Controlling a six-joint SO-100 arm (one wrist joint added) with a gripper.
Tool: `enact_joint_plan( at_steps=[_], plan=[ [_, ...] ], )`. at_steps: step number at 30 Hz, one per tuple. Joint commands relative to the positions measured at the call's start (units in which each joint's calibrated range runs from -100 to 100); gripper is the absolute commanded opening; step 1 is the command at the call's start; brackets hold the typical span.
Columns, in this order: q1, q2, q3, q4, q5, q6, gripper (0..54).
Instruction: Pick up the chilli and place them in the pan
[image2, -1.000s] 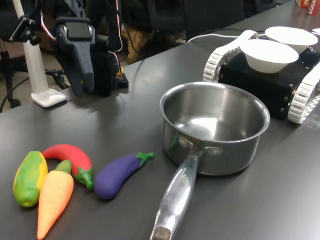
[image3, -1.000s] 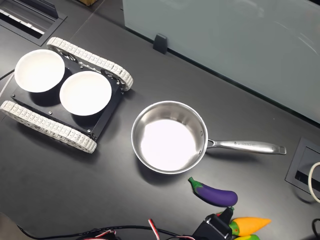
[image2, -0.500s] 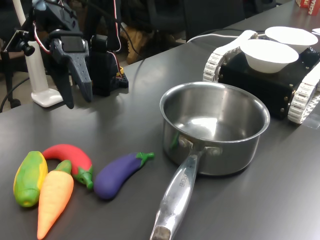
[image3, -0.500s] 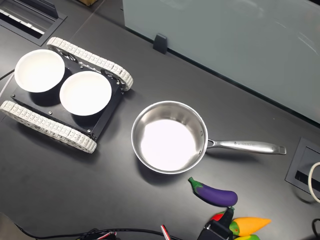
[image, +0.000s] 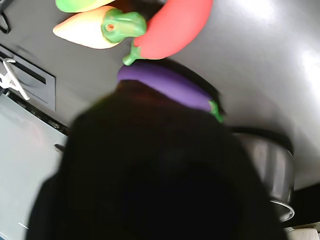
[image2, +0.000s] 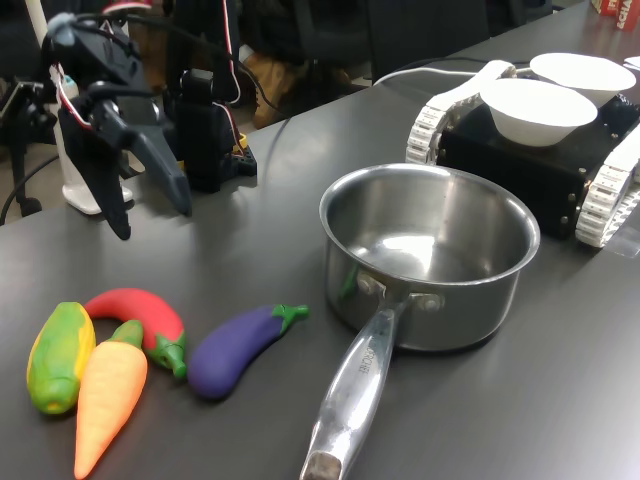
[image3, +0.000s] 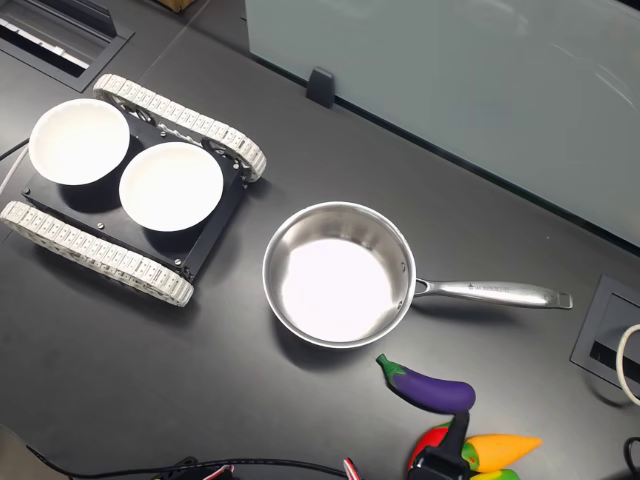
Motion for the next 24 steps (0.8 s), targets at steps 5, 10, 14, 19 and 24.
enact_joint_plan(
  at_steps=[5, 10, 14, 19, 24],
  plan=[
    [0.5, 1.4, -0.7, -3.5, 8.2, -1.6, 37.3],
    [1.0, 3.0, -1.3, -3.8, 12.5, -1.1, 40.9],
    [2.1, 4.2, -2.6, -3.8, 14.6, -1.0, 41.5],
    [3.6, 6.6, -4.6, -3.6, 19.2, 0.3, 46.0],
    [3.7, 9.5, -6.9, -4.3, 21.3, 1.1, 45.0]
  ],
)
